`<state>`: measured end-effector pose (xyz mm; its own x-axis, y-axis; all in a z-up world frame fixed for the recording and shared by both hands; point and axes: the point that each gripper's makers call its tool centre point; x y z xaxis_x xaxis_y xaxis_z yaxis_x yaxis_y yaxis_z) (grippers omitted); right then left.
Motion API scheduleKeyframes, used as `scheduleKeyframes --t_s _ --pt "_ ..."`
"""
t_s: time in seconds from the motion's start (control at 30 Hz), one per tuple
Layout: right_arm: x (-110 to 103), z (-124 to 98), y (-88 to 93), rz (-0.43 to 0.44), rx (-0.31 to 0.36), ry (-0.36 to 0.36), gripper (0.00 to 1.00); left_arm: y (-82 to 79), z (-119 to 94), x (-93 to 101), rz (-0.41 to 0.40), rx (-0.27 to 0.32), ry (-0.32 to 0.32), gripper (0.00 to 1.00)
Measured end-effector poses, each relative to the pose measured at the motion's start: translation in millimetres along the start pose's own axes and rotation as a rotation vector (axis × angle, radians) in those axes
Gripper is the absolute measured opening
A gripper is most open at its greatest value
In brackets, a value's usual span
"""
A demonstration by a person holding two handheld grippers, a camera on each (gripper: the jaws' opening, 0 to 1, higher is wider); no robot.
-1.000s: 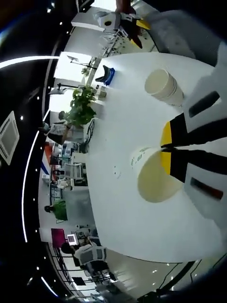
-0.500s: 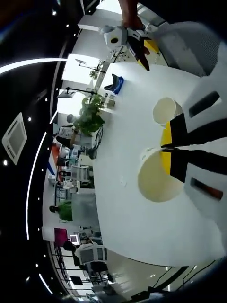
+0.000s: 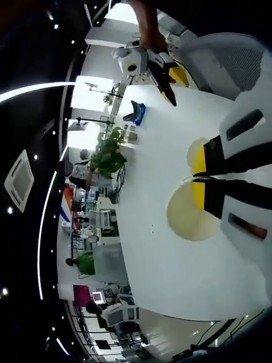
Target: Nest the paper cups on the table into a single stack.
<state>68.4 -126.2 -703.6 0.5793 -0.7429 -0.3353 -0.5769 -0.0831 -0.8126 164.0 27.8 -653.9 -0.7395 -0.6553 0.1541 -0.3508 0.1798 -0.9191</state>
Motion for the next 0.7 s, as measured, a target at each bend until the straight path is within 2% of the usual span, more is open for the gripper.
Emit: scheduleKeyframes --t_s 0.17,0.3,0.37,0.5,0.7 --pt "0.1 -1.3 -1.1 0.006 0.01 0.005 0.5 1.9 4.1 8.7 0.023 -0.017 0.03 0.0" --pt "3.6 -3.3 1.8 0.012 0.011 0.011 0.5 0.6 6.9 26.8 0.035 -0.02 0.049 0.0" --pt "4.0 -4.5 3.6 0.015 0.01 0.013 0.5 -0.3 7.3 24.8 0.039 -0.021 0.061 0.0" --pt "4.3 -6.0 7.5 0.017 0.0 0.015 0.5 1.0 11.0 36.7 0.054 -0.03 0.079 0.0" --pt "5.3 -7.2 9.3 0.022 0.001 0.019 0.5 3.4 18.3 43.5 0.071 -0.048 0.101 0.0"
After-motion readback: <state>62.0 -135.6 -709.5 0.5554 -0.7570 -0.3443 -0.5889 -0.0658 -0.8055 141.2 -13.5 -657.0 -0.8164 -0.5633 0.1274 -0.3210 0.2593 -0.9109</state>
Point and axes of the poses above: the point that each gripper's makers call its tool centre point, and the gripper's own axes: z roughly forward along the fingers, x roughly to its right, y roughly out of its underside, and after that the axes turned 2 degrees about -z, right-handed
